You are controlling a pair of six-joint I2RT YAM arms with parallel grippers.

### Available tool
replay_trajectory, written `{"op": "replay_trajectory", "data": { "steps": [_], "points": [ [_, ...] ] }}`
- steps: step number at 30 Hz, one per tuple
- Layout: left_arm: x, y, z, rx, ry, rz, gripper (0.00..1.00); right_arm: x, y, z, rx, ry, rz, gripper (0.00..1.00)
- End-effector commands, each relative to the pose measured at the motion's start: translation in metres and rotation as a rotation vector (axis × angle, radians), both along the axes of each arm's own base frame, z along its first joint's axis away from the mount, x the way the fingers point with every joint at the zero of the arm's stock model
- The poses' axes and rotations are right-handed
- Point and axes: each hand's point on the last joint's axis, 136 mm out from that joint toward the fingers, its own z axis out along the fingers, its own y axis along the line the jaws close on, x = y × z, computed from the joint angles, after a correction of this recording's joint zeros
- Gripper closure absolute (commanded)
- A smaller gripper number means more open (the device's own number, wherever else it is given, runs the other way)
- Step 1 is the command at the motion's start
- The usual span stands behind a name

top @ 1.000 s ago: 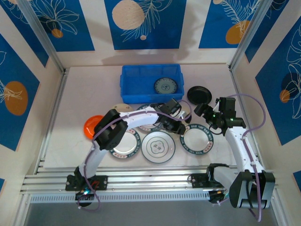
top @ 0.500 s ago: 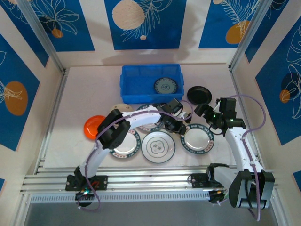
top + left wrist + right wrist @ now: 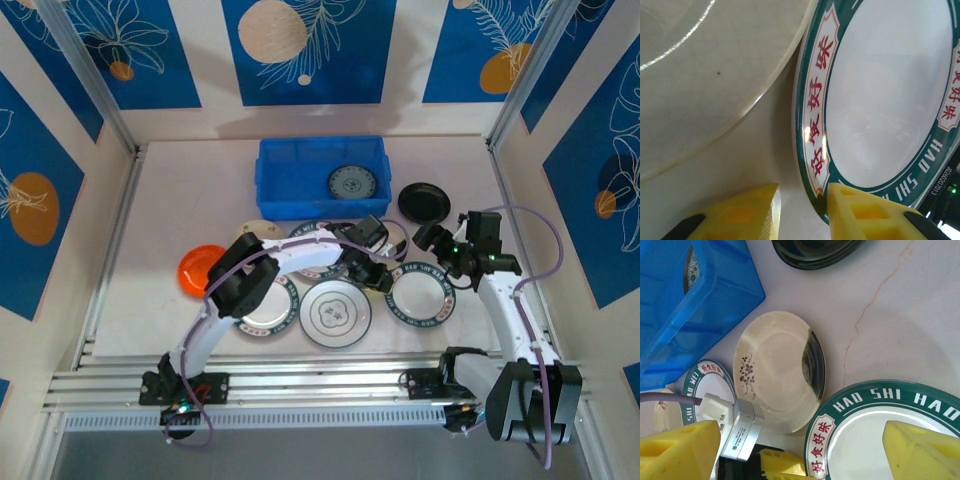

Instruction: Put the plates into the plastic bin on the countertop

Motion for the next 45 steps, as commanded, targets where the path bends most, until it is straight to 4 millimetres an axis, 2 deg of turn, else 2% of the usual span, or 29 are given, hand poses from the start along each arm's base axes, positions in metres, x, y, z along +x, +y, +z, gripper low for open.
{"op": "replay_trajectory", "data": {
  "steps": [1, 5, 14, 17, 20, 26, 28, 32, 36, 41, 45],
  "points": [
    [-0.011, -0.001, -0.003, 0.011, 0.035, -0.012, 0.71, -0.002, 0.003, 0.001, 0.024, -0.013, 0.007, 0.15],
    [-0.011, -0.006, -0.005, 0.007, 0.053, -0.022, 0.78, -0.003, 0.003, 0.001, 0.027, -0.018, 0.005, 0.15],
    [-0.010, -0.017, -0.007, -0.018, 0.082, -0.032, 0.80, -0.003, 0.003, 0.001, 0.030, -0.024, 0.005, 0.15],
    [-0.009, -0.018, -0.006, -0.020, 0.083, -0.033, 0.83, -0.003, 0.002, 0.001, 0.031, -0.026, 0.003, 0.15],
    [-0.008, -0.018, -0.004, -0.026, 0.076, -0.032, 0.86, -0.003, 0.002, 0.001, 0.035, -0.027, 0.002, 0.15],
    [-0.005, -0.020, 0.007, -0.053, 0.051, -0.032, 1.00, -0.002, 0.003, 0.004, 0.040, -0.037, 0.001, 0.15],
    [-0.004, -0.021, 0.013, -0.071, 0.035, -0.029, 1.00, 0.000, 0.001, 0.007, 0.035, -0.047, -0.004, 0.15],
    [0.001, -0.023, 0.037, -0.139, -0.013, -0.022, 1.00, 0.009, -0.010, 0.026, 0.017, -0.102, -0.043, 0.15],
    [0.016, -0.021, 0.068, -0.212, -0.042, 0.006, 1.00, 0.027, -0.025, 0.063, 0.004, -0.197, -0.090, 0.15],
    [0.036, -0.006, 0.106, -0.279, -0.067, 0.047, 1.00, 0.043, -0.040, 0.108, -0.090, -0.278, -0.104, 0.15],
    [0.046, 0.014, 0.122, -0.296, -0.088, 0.087, 1.00, 0.051, -0.047, 0.125, -0.098, -0.306, -0.119, 0.15]
  ]
}}
